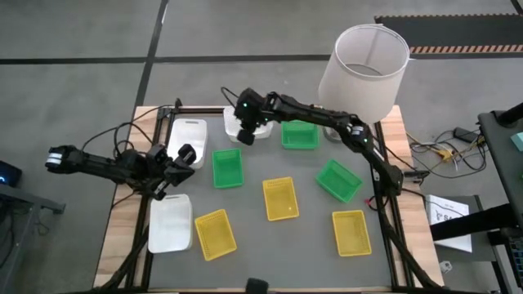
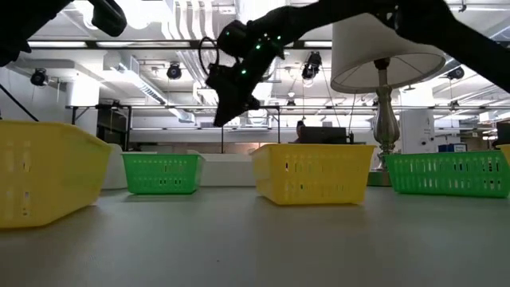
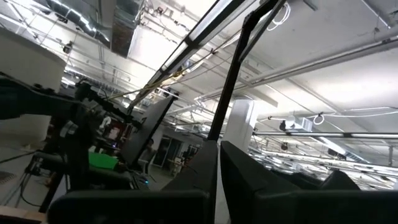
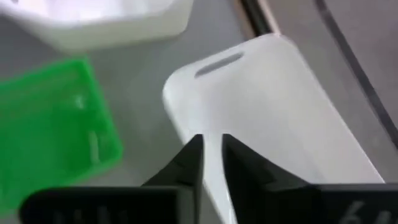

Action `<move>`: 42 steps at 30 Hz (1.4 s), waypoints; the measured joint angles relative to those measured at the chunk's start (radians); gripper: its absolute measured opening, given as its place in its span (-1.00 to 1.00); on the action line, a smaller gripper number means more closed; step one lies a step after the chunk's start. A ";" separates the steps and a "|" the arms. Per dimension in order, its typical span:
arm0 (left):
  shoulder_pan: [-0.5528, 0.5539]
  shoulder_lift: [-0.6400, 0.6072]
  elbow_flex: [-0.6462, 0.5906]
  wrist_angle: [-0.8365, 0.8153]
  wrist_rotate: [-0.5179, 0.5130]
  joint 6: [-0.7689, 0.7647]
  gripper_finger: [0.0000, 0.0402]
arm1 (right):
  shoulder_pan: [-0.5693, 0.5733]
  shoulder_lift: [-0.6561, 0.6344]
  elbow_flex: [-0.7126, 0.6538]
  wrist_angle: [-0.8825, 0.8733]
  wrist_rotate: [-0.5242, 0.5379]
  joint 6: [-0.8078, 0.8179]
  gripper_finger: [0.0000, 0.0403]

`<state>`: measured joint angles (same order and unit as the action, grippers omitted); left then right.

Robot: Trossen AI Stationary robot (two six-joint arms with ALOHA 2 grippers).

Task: Stack baskets by color
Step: Stack the top right white bin on the top left white bin

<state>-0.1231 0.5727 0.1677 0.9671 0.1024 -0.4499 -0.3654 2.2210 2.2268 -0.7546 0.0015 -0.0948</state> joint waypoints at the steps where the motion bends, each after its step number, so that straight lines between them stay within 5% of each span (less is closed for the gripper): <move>1: -0.003 0.003 0.000 0.001 0.006 -0.012 -0.98 | 0.000 0.016 0.011 0.029 -0.001 0.008 -0.59; 7: -0.013 0.002 -0.019 0.017 0.018 -0.012 -0.98 | 0.025 0.100 0.060 0.161 0.012 0.038 -0.20; 12: -0.020 -0.013 -0.067 0.143 0.022 -0.016 -0.98 | 0.054 0.143 0.060 0.290 0.206 0.169 -0.03; 23: -0.023 -0.161 -0.157 0.231 0.024 -0.012 -0.98 | 0.059 0.186 0.103 0.299 0.261 0.379 -0.11; 42: -0.022 -0.163 -0.159 0.227 0.024 0.020 -0.98 | 0.067 0.185 -0.022 0.375 0.230 0.369 -0.12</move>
<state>-0.1455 0.4098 0.0092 1.1941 0.1265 -0.4304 -0.2985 2.4065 2.2047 -0.3797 0.2319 0.2739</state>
